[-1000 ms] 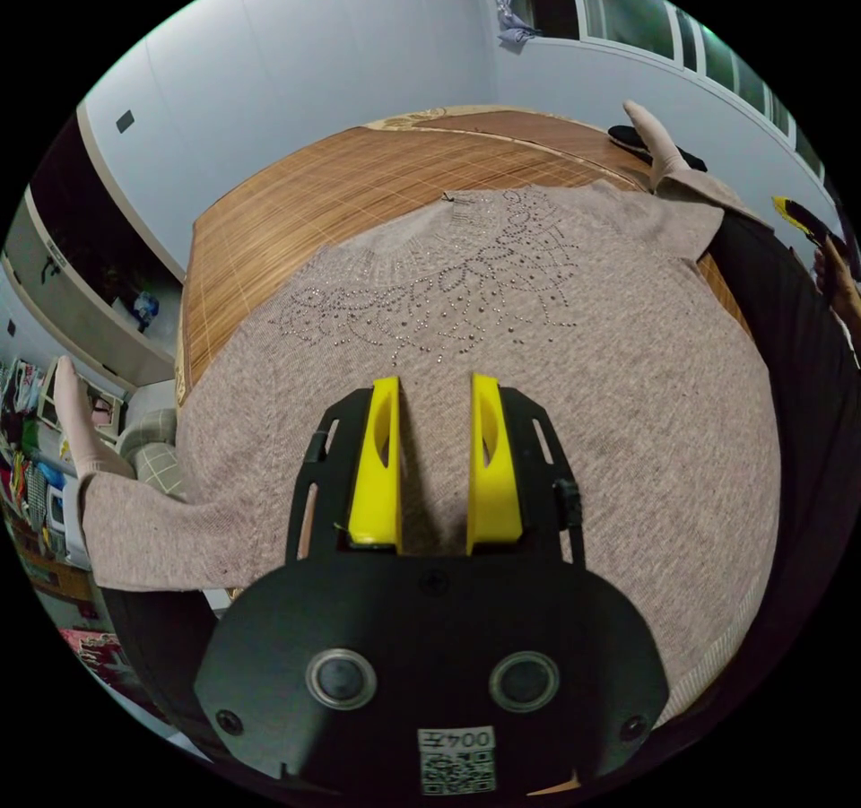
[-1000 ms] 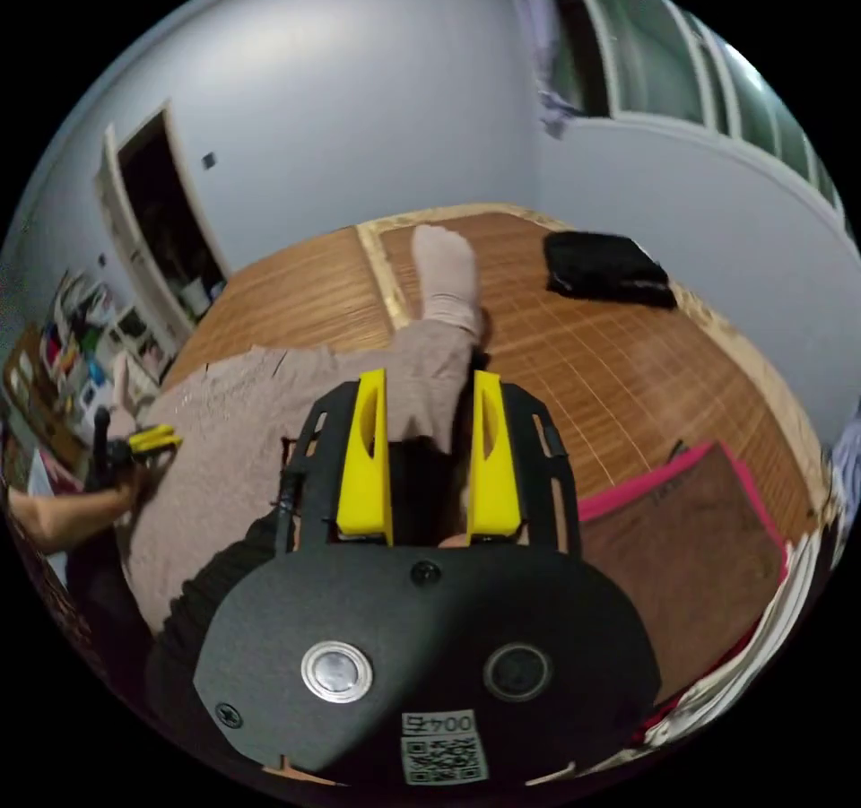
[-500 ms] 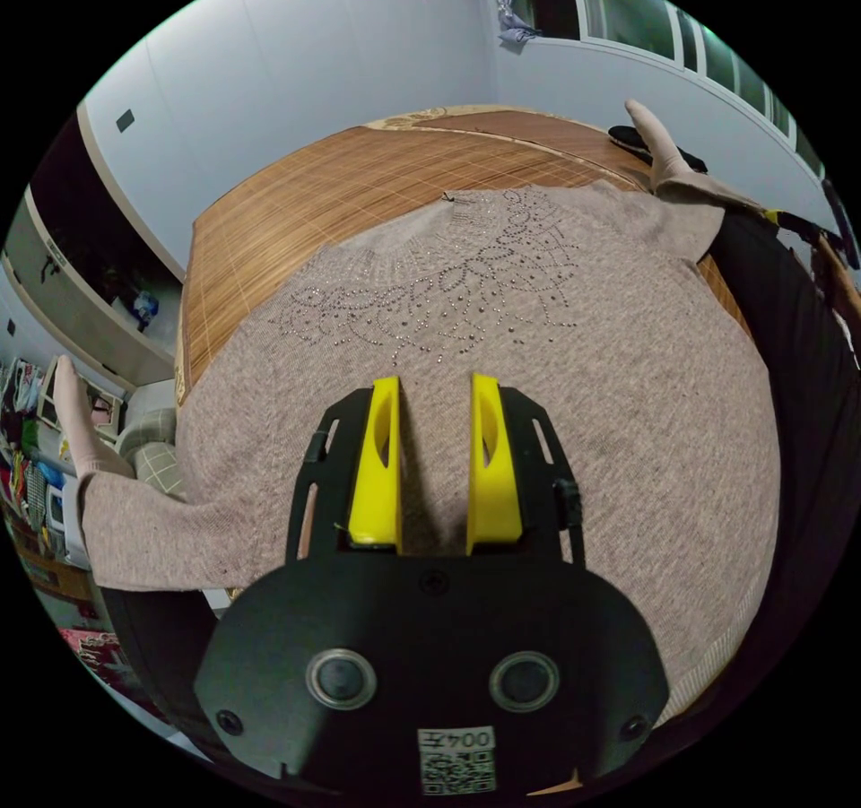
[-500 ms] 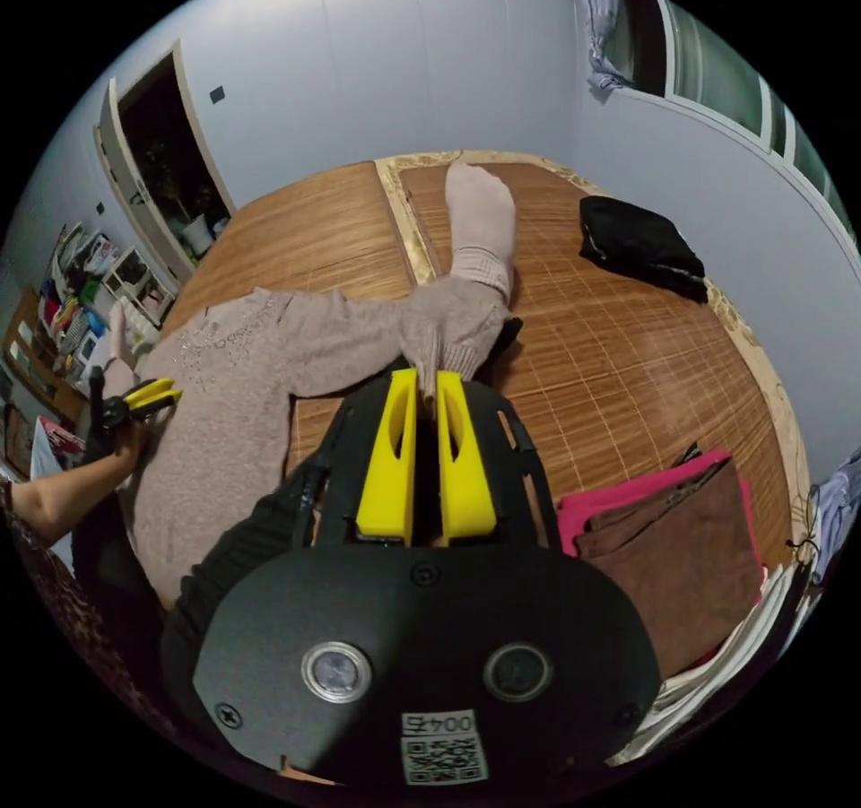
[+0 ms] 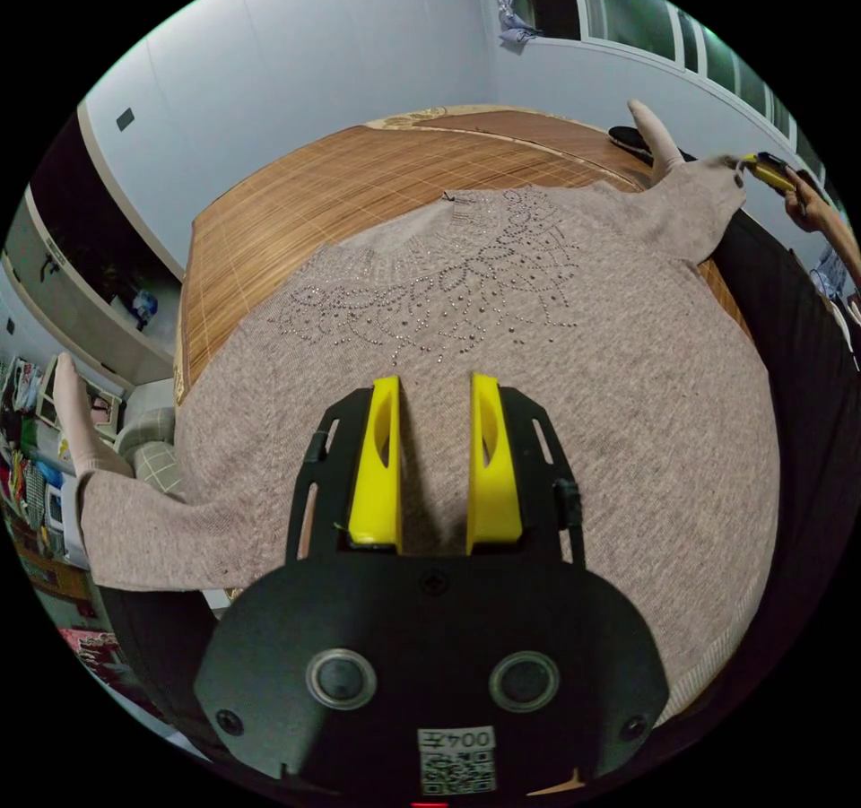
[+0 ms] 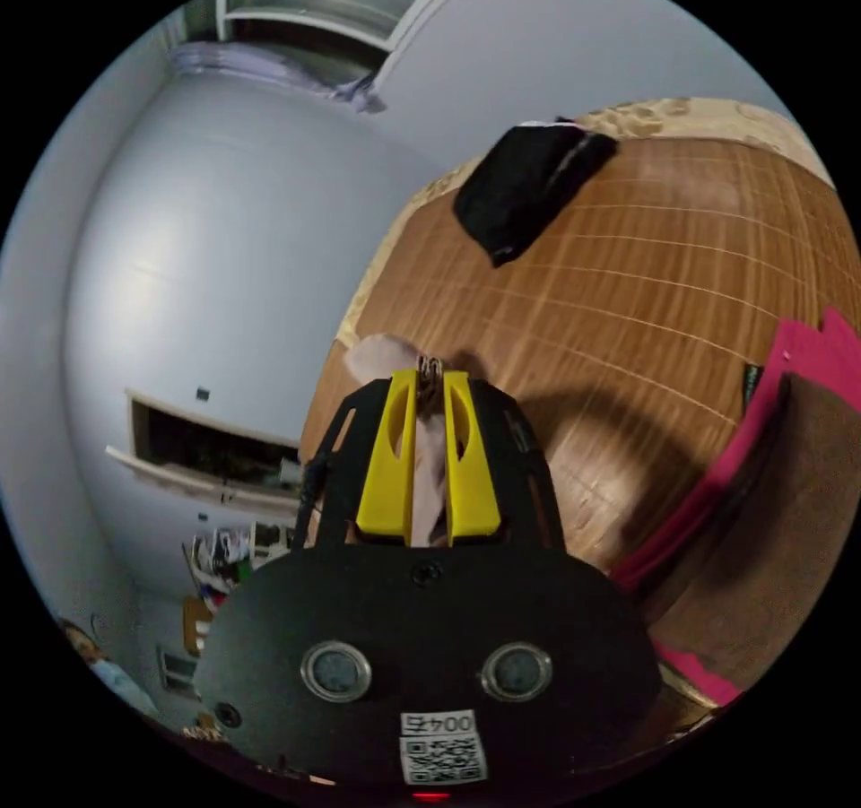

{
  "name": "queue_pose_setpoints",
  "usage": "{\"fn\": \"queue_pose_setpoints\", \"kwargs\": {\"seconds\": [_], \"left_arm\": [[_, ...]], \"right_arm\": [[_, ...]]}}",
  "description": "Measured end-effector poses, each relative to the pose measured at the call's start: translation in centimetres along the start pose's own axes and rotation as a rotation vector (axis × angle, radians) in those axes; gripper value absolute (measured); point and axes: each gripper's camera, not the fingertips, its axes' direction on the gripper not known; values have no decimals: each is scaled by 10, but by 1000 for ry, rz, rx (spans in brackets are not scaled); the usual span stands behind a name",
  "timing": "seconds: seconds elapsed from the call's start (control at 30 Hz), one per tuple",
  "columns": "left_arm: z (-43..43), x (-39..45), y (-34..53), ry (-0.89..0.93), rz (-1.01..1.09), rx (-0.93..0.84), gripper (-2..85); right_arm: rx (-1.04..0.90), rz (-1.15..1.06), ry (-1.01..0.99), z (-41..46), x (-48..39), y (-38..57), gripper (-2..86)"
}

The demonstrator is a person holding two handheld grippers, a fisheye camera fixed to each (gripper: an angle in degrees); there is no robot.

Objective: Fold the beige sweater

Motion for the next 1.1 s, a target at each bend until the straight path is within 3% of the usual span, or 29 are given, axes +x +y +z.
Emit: {"fn": "queue_pose_setpoints", "kwargs": {"seconds": [0.1,0.4,0.67,0.97,1.1], "left_arm": [[2,-4,-1,-1,0,0,120],[7,-19,-7,1,0,0,119],[14,-34,-13,-1,0,2,119],[22,-52,-22,5,-4,0,118],[26,-64,-28,25,-32,-11,114]], "right_arm": [[123,-9,48,-3,7,12,67],[51,-685,78,110,-103,180,179],[-339,-1053,144,275,-147,306,186],[-488,-1137,279,384,-114,360,161],[-456,-1127,307,404,-109,363,135]]}}
